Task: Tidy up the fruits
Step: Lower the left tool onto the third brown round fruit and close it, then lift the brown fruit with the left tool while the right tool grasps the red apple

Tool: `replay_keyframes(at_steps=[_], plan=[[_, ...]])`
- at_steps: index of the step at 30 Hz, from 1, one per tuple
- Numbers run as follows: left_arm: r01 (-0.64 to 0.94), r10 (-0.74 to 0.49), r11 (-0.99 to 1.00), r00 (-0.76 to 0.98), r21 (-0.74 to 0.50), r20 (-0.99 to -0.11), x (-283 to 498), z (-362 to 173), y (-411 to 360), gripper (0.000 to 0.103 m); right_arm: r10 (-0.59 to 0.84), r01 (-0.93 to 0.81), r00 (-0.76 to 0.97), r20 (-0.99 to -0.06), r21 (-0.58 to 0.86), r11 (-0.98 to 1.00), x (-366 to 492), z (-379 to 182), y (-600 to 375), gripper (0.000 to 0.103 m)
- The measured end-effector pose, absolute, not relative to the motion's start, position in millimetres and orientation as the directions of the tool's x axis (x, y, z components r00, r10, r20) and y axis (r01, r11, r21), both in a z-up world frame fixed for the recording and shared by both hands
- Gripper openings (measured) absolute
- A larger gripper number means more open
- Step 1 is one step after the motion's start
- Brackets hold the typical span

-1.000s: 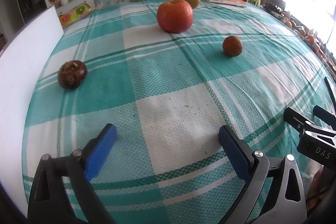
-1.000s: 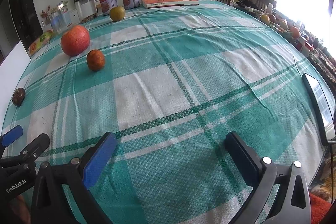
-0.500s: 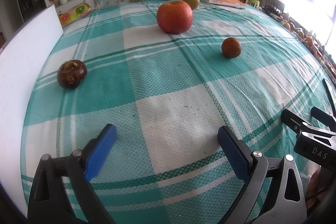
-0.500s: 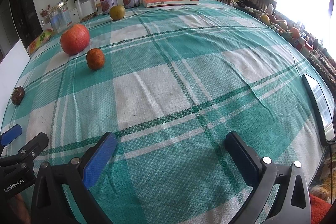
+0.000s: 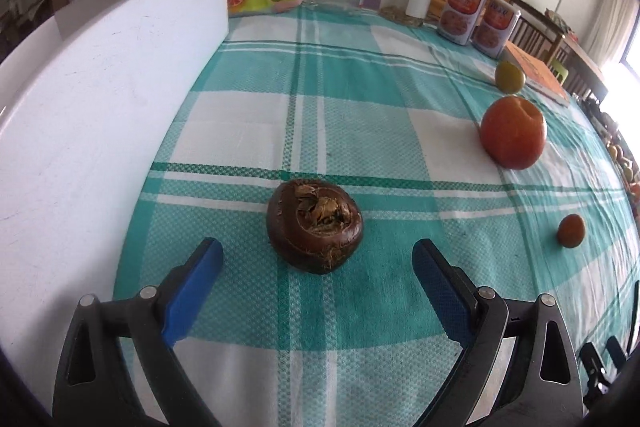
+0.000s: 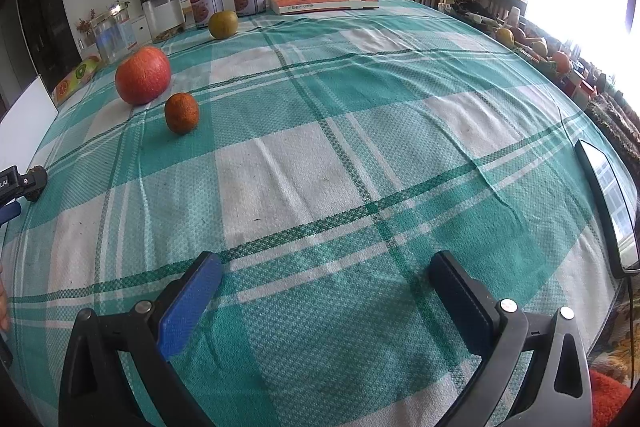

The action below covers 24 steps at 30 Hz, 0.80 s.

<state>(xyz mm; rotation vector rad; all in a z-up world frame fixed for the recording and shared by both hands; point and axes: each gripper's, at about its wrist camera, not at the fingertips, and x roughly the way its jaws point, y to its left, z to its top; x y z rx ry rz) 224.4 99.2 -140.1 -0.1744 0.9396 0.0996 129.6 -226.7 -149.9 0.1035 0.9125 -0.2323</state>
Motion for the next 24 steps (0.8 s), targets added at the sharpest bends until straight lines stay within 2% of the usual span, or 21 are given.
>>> replay_keyframes(at_steps=[2, 3, 4, 5, 12, 18, 22, 24], plan=[[-0.157, 0.053, 0.986, 0.6, -0.052, -0.798, 226.9, -144.0, 94.5, 0.095, -0.156, 0.243, 0.588, -0.793, -0.011, 0.97, 129.7, -150.0, -226.5, 0.103], [-0.152, 0.069, 0.988, 0.609, -0.031, -0.79, 226.5, -144.4, 93.2, 0.089, -0.157, 0.243, 0.588, -0.794, -0.012, 0.97, 129.7, -150.0, -226.6, 0.103], [-0.151, 0.096, 0.988, 0.624, 0.001, -0.776, 224.9, -142.8, 91.7, 0.066, -0.157, 0.243, 0.588, -0.794, -0.011, 0.97, 129.6, -150.0, -226.6, 0.103], [-0.136, 0.083, 0.991, 0.636, -0.006, -0.767, 223.9, -139.4, 92.3, 0.05, -0.157, 0.243, 0.588, -0.794, -0.011, 0.97, 129.6, -150.0, -226.6, 0.103], [-0.042, -0.047, 0.995, 0.6, -0.09, -0.798, 187.7, -132.8, 86.6, 0.05, -0.155, 0.244, 0.589, -0.793, -0.009, 0.97, 129.6, -149.6, -226.7, 0.103], [0.024, -0.059, 0.998, 0.631, -0.056, -0.774, 159.4, -135.0, 73.7, 0.053, -0.158, 0.243, 0.586, -0.795, -0.013, 0.97, 129.3, -149.4, -226.5, 0.103], [0.071, -0.051, 0.997, 0.631, -0.008, -0.774, 160.2, -138.3, 60.6, 0.077, -0.152, 0.243, 0.59, -0.793, -0.005, 0.97, 128.6, -148.7, -226.9, 0.103], [0.082, -0.038, 0.996, 0.625, 0.017, -0.78, 162.2, -139.5, 56.0, 0.082, -0.136, 0.241, 0.598, -0.79, 0.016, 0.97, 127.1, -147.4, -229.1, 0.103]])
